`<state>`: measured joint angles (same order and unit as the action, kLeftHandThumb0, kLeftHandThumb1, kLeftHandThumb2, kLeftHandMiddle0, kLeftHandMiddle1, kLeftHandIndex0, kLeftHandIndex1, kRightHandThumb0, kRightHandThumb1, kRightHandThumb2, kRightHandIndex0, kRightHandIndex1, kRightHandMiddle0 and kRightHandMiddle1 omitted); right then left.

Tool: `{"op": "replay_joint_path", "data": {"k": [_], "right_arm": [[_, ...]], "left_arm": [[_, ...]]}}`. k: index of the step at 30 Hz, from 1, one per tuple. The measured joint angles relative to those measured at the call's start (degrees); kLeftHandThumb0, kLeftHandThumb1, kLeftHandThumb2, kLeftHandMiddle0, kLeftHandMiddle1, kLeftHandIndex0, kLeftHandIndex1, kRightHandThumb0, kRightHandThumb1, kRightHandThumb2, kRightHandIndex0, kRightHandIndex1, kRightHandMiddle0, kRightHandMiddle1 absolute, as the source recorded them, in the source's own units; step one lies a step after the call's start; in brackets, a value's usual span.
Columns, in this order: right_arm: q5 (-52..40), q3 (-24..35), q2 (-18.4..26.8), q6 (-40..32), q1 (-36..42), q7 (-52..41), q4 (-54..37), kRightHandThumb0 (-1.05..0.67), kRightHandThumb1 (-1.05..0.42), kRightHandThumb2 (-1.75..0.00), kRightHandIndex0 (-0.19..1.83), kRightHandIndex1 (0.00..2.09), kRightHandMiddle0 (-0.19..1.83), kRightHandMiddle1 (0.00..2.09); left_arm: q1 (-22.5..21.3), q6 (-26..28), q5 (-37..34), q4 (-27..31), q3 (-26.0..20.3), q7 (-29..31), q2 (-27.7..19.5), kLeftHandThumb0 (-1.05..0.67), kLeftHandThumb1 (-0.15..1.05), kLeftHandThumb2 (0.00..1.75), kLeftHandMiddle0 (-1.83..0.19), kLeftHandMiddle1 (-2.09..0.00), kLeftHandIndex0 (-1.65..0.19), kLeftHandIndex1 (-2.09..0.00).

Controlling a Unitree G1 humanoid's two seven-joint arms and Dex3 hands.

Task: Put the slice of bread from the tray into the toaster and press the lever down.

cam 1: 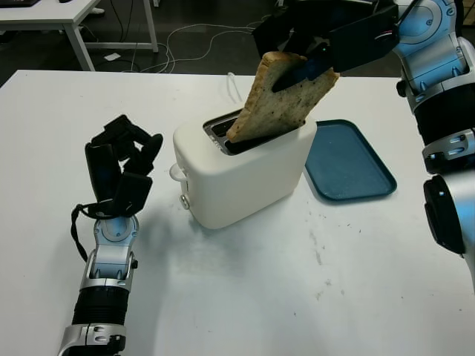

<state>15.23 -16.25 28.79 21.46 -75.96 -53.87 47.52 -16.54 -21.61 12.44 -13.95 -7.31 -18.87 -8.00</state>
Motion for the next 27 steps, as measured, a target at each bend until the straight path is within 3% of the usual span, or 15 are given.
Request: {"op": "replay_joint_path", "data": {"k": [11,27], "right_arm": [[0.79,-2.91,-2.05,0.28,0.90,-1.48,-4.53,-0.42,-0.92,-0.36,1.16,1.75,0.93,1.75],[5.89,-5.56,-2.49,7.13,1.47,1.58,-3.80,-0.42,-0.92,-0.33,1.17,1.75,0.95,1.75]], "left_arm": [[0.26,0.00,-0.01,0.00,0.00,-0.02,0.15,-0.97,0.92,0.18,-1.16,-1.64,-0.94,-1.45],[0.30,0.00,0.04,0.06,-0.01,-0.25,0.16,-0.97,0.92,0.17,-1.16,-1.63,-0.95,-1.45]]}}
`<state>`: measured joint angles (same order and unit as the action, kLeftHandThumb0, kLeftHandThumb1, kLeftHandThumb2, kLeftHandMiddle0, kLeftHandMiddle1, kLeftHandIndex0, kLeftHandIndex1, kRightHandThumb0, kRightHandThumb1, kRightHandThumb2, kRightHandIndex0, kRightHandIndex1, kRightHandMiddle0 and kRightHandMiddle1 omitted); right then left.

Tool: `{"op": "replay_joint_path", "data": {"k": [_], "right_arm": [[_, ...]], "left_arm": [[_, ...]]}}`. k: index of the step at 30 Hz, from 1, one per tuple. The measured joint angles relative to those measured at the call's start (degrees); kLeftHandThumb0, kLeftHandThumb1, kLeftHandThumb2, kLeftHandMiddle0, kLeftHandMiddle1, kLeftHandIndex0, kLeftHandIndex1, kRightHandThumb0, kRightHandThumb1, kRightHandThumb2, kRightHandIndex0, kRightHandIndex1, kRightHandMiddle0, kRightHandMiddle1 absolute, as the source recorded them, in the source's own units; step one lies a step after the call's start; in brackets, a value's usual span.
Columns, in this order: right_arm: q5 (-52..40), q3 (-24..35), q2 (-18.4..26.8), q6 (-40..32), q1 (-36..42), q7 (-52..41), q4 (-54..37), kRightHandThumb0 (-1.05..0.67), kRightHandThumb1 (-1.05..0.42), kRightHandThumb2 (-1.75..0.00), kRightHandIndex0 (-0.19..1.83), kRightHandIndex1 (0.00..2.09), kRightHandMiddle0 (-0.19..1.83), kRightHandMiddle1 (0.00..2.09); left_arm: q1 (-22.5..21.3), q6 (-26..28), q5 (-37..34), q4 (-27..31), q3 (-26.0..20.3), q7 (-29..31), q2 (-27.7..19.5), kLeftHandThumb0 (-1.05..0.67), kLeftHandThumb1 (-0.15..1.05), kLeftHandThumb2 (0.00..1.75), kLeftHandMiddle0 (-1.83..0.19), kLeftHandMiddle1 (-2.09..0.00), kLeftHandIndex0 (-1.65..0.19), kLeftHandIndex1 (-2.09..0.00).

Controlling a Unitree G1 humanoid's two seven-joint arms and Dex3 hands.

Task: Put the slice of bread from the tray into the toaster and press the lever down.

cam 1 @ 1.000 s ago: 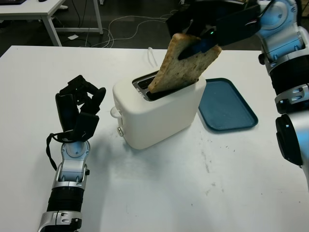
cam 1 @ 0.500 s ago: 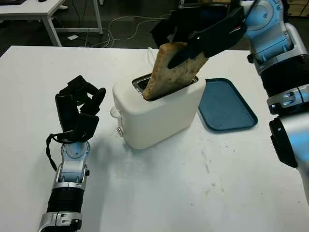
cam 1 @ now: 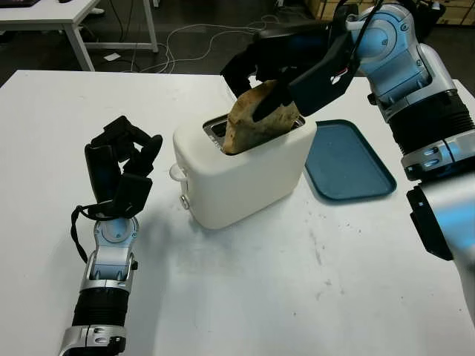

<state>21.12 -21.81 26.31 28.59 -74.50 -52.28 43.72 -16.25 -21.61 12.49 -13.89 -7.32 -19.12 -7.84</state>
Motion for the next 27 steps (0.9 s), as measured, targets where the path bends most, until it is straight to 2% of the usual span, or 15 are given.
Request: {"op": "replay_joint_path", "data": {"k": [11,27], "right_arm": [[2.35,0.00,2.20,0.04,-1.79,1.93,0.71,-0.41,-0.92,-0.36,1.13,1.75,0.91,1.75],[4.25,-0.01,2.29,0.90,-3.93,4.20,1.92,-0.42,-0.92,-0.34,1.13,1.75,0.90,1.75]], "left_arm": [[0.01,0.00,0.03,0.07,0.00,0.00,0.00,-0.97,0.92,0.17,-1.16,-1.62,-0.94,-1.45],[0.01,0.00,-0.01,0.09,0.00,0.00,0.01,-0.97,0.92,0.18,-1.14,-1.64,-0.94,-1.47]]}}
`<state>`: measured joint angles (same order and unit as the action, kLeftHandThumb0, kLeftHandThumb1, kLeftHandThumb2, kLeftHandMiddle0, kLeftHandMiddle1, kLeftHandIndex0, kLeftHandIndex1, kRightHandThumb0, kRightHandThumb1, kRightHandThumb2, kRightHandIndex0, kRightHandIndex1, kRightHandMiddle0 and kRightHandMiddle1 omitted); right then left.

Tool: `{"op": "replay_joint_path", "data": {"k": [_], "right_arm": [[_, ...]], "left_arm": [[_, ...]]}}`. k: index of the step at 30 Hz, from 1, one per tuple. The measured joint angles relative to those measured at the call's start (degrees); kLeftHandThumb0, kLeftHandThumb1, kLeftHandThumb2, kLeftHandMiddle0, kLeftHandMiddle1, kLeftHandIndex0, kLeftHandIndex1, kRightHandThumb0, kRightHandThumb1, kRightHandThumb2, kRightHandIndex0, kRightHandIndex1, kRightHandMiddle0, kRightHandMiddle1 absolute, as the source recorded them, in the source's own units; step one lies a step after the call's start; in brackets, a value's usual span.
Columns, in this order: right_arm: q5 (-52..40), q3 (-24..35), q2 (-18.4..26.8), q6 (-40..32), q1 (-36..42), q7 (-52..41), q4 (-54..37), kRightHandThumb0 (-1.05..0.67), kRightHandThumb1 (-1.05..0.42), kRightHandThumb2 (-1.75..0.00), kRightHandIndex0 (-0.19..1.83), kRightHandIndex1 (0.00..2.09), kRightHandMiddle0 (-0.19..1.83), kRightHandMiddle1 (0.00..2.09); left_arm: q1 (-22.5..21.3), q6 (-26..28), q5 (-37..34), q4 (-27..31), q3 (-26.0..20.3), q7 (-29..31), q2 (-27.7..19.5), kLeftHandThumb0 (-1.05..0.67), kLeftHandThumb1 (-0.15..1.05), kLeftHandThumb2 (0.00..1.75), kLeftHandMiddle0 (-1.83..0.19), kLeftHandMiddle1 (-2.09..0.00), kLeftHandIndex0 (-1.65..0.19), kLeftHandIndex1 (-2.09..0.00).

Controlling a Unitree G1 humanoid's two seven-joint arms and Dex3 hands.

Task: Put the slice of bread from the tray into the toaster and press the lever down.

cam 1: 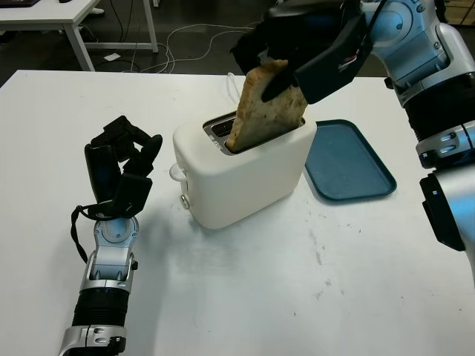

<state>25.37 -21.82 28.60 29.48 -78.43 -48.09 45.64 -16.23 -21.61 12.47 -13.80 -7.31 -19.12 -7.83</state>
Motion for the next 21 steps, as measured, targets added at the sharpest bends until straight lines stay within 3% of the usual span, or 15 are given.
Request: {"op": "replay_joint_path", "data": {"k": [21], "right_arm": [[0.08,-2.71,-1.76,1.95,1.41,-3.08,1.11,-0.46,-0.92,-0.30,1.17,1.75,0.94,1.75]], "left_arm": [[0.00,0.00,0.01,0.24,0.00,0.00,0.03,-0.97,0.92,0.18,-1.15,-1.64,-0.94,-1.46]]}}
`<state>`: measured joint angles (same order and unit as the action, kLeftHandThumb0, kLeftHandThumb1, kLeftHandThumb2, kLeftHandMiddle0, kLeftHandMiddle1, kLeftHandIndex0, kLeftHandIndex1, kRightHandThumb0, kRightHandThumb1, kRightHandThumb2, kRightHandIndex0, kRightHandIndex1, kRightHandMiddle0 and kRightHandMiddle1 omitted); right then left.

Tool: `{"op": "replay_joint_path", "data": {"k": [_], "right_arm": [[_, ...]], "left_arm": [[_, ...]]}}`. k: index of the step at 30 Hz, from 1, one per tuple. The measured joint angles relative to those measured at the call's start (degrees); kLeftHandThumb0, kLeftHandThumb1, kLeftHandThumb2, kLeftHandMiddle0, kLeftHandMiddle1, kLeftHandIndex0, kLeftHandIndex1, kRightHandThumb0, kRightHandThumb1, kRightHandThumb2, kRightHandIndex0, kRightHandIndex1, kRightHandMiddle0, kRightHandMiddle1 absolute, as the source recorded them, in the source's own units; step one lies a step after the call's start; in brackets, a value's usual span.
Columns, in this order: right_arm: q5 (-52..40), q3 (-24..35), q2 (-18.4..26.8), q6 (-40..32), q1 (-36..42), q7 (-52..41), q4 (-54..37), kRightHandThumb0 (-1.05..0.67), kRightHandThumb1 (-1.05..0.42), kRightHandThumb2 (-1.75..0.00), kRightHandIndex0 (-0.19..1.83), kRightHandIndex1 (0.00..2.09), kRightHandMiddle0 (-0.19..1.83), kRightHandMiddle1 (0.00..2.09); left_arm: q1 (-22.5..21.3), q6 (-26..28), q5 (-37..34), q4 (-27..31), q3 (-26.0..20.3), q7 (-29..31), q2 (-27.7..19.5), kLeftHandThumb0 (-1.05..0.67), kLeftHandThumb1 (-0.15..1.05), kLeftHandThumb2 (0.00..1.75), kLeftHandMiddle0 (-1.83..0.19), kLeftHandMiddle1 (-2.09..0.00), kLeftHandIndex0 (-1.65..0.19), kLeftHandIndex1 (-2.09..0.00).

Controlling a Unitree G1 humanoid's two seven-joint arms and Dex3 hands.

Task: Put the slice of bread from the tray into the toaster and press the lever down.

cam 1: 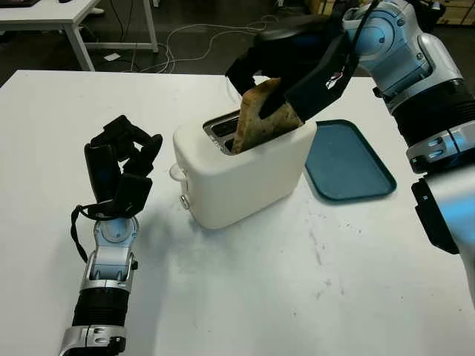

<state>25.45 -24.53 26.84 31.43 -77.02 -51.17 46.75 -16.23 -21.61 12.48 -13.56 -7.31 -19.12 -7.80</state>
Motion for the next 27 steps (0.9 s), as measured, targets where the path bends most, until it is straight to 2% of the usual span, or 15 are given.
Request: {"op": "replay_joint_path", "data": {"k": [1,2,3,4,5,6,7,8,9,11,14,17,22,27], "right_arm": [[-0.12,0.00,-0.08,0.00,0.01,-0.47,0.00,-0.50,-0.92,-0.27,1.16,1.75,0.93,1.75],[-0.45,0.05,-0.15,0.00,0.02,-0.93,0.07,-0.61,-0.92,-0.21,1.10,1.75,0.87,1.75],[-0.94,0.16,-0.24,0.00,0.01,-1.53,0.18,-0.76,-0.92,-0.14,0.96,1.65,0.79,1.55],[-1.87,0.35,-0.32,-0.05,0.01,-2.37,0.42,-0.83,-0.92,-0.11,0.91,1.57,0.76,1.41],[-2.53,0.63,-0.37,-0.23,-0.01,-3.47,0.74,-0.89,-0.92,-0.10,0.75,1.37,0.68,1.14],[-3.00,0.83,-0.37,-0.65,-0.03,-4.94,1.09,-0.94,-0.92,-0.09,0.62,1.02,0.71,0.67],[-3.44,0.89,-0.36,-1.12,-0.06,-6.74,1.34,-0.98,-0.92,-0.09,0.51,0.75,0.70,0.38],[-3.74,0.90,-0.35,-1.46,-0.09,-8.07,1.53,-1.00,-0.92,-0.09,0.41,0.53,0.64,0.16],[-4.04,0.94,-0.34,-1.69,-0.11,-8.96,1.61,-1.01,-0.92,-0.09,0.36,0.45,0.60,0.08],[-4.33,1.16,-0.33,-1.99,-0.29,-9.70,1.65,-1.01,-0.92,-0.09,0.31,0.38,0.55,0.02],[-4.96,2.23,-0.34,-2.05,-0.56,-9.23,1.60,-0.99,-0.92,-0.06,0.18,0.56,0.50,0.00],[-5.26,3.48,-0.33,-2.12,-0.59,-7.98,1.23,-0.96,-0.92,-0.03,0.13,0.62,0.45,0.00],[-5.32,4.84,-0.22,-2.81,-0.60,-6.02,0.40,-0.93,-0.92,-0.03,0.12,0.62,0.43,0.01],[-6.24,8.23,0.70,-2.85,-0.01,0.04,-1.25,-0.82,-0.90,-0.01,0.22,0.68,0.54,0.06]], "left_arm": [[0.00,0.00,0.02,0.00,0.00,0.00,0.00,-0.97,0.92,0.18,-1.15,-1.64,-0.94,-1.46],[0.00,0.00,0.04,0.00,0.00,0.00,0.00,-0.97,0.92,0.18,-1.15,-1.64,-0.94,-1.46],[0.00,0.00,0.06,0.00,0.01,0.00,0.00,-0.97,0.92,0.18,-1.15,-1.64,-0.94,-1.46],[0.00,0.01,0.07,0.01,0.01,0.00,0.00,-0.97,0.92,0.18,-1.15,-1.64,-0.94,-1.46],[0.00,0.01,0.08,0.01,0.01,0.00,0.01,-0.96,0.92,0.18,-1.15,-1.64,-0.94,-1.46],[0.00,0.01,0.06,0.02,0.00,0.00,0.01,-0.96,0.92,0.18,-1.15,-1.63,-0.94,-1.46],[0.00,0.01,0.05,0.03,0.00,0.00,0.01,-0.96,0.92,0.18,-1.15,-1.63,-0.94,-1.46],[0.00,0.00,0.05,0.02,0.01,0.00,0.01,-0.96,0.92,0.18,-1.16,-1.63,-0.94,-1.46],[0.00,0.00,0.02,0.02,0.00,0.00,0.01,-0.96,0.92,0.17,-1.16,-1.63,-0.94,-1.46],[0.00,0.00,0.01,0.02,0.01,0.00,0.07,-0.96,0.92,0.17,-1.16,-1.63,-0.94,-1.46],[0.00,0.00,0.02,0.02,0.01,0.00,0.12,-0.96,0.92,0.17,-1.16,-1.63,-0.94,-1.46],[0.00,0.00,0.09,0.02,0.01,-0.12,0.12,-0.98,0.92,0.18,-1.17,-1.63,-0.95,-1.47],[0.00,-0.01,0.09,-0.04,0.02,-0.16,0.12,-0.97,0.92,0.18,-1.16,-1.62,-0.94,-1.46],[0.01,-0.01,0.04,-0.05,0.02,-0.15,0.14,-0.97,0.92,0.17,-1.16,-1.62,-0.94,-1.45]]}}
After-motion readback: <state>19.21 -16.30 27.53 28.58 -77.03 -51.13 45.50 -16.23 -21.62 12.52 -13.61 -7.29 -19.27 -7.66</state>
